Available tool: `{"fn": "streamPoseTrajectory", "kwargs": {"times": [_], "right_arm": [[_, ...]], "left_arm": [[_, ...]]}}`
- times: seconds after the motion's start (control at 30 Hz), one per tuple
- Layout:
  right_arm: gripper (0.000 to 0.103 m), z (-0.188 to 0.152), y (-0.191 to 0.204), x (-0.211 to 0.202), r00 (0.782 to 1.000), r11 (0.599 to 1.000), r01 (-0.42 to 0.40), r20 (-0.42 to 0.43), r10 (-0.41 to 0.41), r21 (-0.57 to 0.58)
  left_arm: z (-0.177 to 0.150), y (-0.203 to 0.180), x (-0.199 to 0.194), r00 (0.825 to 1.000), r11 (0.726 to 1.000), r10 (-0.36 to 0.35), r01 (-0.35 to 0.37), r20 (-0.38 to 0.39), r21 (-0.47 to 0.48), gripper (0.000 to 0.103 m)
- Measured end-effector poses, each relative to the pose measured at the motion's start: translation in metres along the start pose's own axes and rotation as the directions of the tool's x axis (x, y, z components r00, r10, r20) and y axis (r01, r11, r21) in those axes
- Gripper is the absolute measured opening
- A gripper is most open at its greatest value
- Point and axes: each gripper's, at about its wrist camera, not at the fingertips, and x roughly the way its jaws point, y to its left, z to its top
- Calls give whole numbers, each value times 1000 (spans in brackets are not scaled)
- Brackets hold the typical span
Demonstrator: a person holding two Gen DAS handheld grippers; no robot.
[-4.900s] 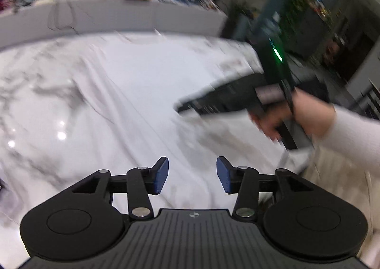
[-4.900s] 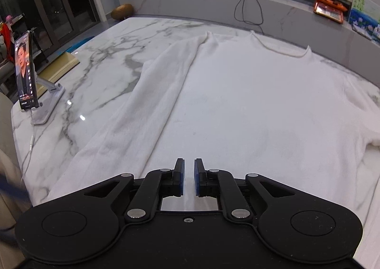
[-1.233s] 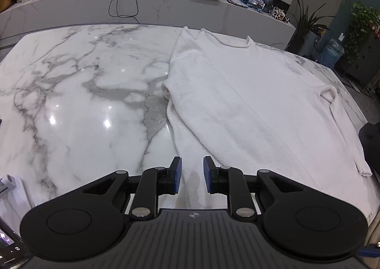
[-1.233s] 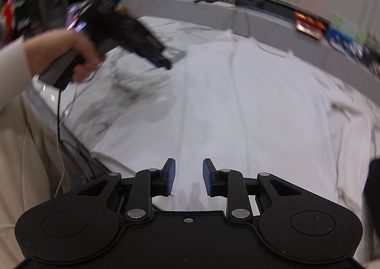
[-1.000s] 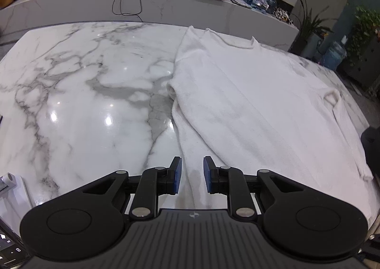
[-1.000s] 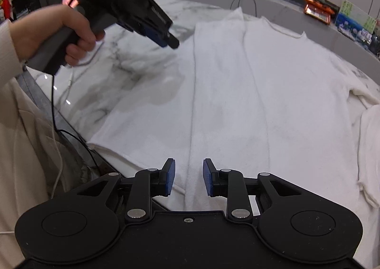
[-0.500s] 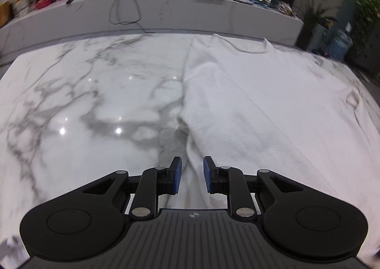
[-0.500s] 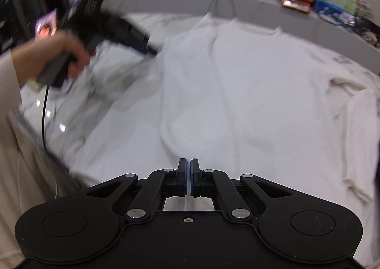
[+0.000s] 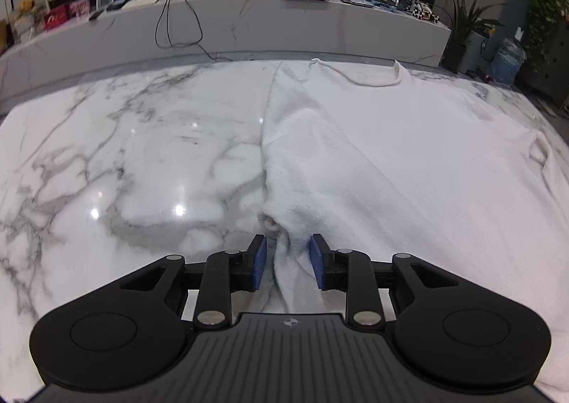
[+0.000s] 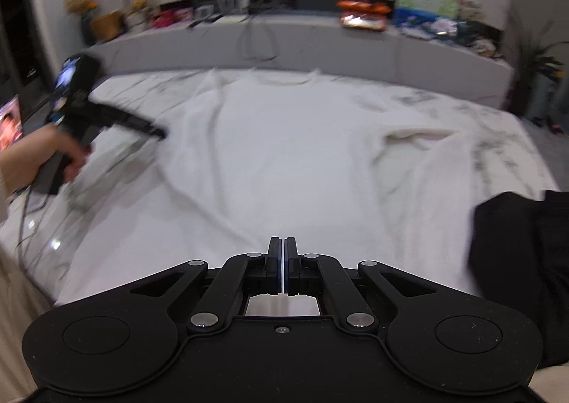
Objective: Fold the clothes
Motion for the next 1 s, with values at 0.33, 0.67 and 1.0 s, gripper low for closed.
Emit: {"fn": "streamPoseTrajectory", "kwargs": {"times": [0.33, 0.67, 1.0], "right_arm": [[30, -7, 33, 39, 975, 963, -208, -116, 190, -170], [30, 5, 20, 95, 949, 908, -248, -272, 158, -338], [3, 6, 8, 81, 943, 935, -270, -257, 209, -231]], "left_arm": [[-1, 6, -16, 1000, 1000, 9, -9, 5, -7, 26], [3, 12, -12, 1000, 1000, 10, -11, -18, -19, 26], [4, 20, -10, 999, 999, 14, -16, -42, -37, 26]]}}
